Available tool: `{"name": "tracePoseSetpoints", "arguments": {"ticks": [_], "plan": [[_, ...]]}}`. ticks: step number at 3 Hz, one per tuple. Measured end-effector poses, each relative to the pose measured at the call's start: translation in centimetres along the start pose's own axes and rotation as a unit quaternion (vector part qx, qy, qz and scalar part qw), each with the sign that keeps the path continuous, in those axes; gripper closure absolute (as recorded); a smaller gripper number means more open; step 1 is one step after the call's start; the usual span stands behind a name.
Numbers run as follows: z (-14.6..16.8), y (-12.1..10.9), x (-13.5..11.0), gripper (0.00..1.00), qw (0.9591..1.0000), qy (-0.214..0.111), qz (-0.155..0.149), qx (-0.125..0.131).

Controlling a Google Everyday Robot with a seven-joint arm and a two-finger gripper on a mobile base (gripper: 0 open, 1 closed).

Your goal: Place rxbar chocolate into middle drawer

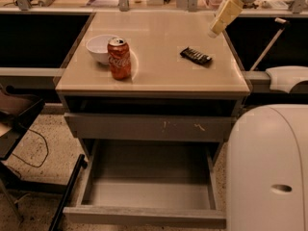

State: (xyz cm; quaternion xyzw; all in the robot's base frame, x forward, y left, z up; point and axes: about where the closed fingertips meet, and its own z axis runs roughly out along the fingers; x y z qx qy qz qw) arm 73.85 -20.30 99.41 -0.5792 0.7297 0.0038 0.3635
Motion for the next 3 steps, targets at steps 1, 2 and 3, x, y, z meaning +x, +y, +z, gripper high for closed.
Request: {"name": "tracePoseSetpoints", "arguments": {"ticks": [1, 2, 3], "plan": [[2.8, -0.8, 0.9, 0.00, 0.9993, 0.036, 0.004, 0.001], [6.6, 0.2, 2.9, 0.00, 0.9969, 0.071, 0.011, -0.031], [7.2, 0.0, 3.1, 0.00, 0.9969, 0.072, 0.011, -0.028]]}}
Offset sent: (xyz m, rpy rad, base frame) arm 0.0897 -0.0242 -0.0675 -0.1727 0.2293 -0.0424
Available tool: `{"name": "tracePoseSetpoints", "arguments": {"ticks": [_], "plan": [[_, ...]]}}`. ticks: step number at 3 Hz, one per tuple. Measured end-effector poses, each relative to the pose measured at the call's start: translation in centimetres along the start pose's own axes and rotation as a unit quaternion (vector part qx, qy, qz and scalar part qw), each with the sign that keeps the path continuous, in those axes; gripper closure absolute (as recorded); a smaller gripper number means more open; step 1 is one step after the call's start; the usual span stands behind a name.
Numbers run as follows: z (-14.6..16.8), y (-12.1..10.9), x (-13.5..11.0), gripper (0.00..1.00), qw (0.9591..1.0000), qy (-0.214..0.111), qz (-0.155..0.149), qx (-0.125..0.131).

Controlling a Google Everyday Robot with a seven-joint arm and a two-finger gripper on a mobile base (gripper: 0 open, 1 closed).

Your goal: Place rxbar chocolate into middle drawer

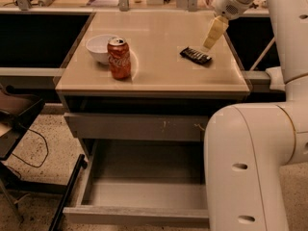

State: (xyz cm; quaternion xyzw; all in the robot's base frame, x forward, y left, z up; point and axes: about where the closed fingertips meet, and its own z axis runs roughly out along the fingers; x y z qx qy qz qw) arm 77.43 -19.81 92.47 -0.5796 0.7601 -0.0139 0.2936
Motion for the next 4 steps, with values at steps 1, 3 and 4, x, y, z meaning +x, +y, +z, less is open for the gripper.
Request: {"name": "tracePoseSetpoints", "arguments": {"ticks": [1, 3, 4], "plan": [[5.0, 1.3, 2.4, 0.00, 0.9988, -0.002, 0.028, -0.040], [11.5, 3.6, 4.5, 0.00, 0.9932, -0.014, 0.064, -0.096], [11.5, 3.6, 4.5, 0.19, 0.9932, -0.014, 0.064, -0.096]]}}
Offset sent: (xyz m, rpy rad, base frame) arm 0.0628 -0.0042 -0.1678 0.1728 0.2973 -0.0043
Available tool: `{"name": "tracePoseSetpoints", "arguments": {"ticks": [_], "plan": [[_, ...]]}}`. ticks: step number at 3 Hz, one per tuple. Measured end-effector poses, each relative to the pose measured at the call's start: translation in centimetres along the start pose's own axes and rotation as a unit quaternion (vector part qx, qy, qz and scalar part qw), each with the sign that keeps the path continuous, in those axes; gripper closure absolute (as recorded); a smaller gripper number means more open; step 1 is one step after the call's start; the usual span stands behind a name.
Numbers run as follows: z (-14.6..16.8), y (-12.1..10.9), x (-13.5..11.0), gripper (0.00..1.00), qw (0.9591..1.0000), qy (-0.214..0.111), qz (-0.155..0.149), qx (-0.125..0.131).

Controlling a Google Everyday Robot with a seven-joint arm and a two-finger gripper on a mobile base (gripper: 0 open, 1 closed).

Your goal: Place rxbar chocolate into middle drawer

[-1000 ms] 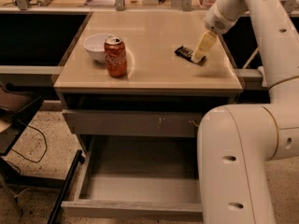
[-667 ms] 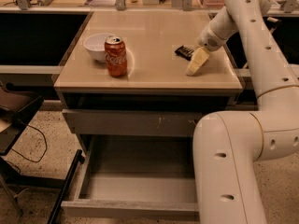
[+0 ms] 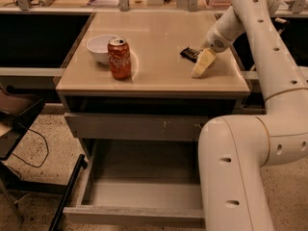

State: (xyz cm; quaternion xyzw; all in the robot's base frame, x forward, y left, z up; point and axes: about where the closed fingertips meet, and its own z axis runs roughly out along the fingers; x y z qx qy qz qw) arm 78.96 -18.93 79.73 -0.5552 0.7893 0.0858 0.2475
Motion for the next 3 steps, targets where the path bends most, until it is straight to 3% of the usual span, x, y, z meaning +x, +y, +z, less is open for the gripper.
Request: {"name": "tracePoseSetpoints", "arguments": {"ticks": [3], "plan": [[-1.4, 0.4, -0.8, 0.88, 1.0000, 0.000, 0.000, 0.000]]}}
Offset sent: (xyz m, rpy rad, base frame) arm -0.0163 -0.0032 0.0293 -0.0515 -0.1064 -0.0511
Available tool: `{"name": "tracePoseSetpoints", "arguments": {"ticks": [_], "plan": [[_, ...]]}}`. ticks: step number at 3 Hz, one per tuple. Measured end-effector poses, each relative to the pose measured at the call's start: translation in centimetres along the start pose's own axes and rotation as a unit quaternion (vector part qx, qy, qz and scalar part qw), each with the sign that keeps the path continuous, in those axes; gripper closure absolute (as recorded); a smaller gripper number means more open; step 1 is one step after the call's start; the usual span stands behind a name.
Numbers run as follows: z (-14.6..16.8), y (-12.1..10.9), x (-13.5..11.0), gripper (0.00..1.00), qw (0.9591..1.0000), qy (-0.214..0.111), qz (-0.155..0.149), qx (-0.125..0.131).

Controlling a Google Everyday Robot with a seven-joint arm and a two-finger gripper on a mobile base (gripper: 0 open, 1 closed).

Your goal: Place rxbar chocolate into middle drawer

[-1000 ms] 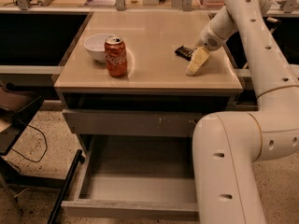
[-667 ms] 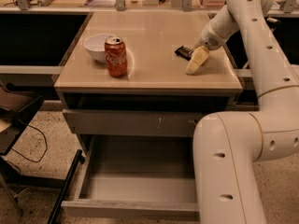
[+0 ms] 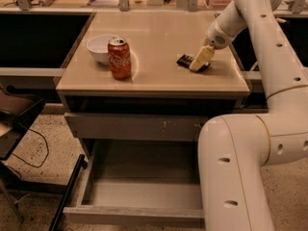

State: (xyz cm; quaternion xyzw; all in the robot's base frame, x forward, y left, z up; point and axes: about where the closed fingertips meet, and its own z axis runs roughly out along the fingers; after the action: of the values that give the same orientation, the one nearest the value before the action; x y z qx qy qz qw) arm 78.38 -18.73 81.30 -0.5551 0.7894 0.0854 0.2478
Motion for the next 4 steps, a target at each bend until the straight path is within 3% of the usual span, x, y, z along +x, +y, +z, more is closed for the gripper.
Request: {"name": "tracePoseSetpoints", "arguments": {"ticks": [1, 2, 3, 4], "plan": [[-0.5, 0.0, -0.2, 1.00, 1.0000, 0.000, 0.000, 0.000], [-6.8, -3.1, -0.7, 1.00, 0.9947, 0.018, 0.003, 0.101], [-8.3, -3.0, 4.8, 1.00, 0.9873, 0.066, 0.069, 0.127], [-8.1, -0.5, 13.2, 1.00, 0.9747, 0.104, 0.167, 0.107]]}}
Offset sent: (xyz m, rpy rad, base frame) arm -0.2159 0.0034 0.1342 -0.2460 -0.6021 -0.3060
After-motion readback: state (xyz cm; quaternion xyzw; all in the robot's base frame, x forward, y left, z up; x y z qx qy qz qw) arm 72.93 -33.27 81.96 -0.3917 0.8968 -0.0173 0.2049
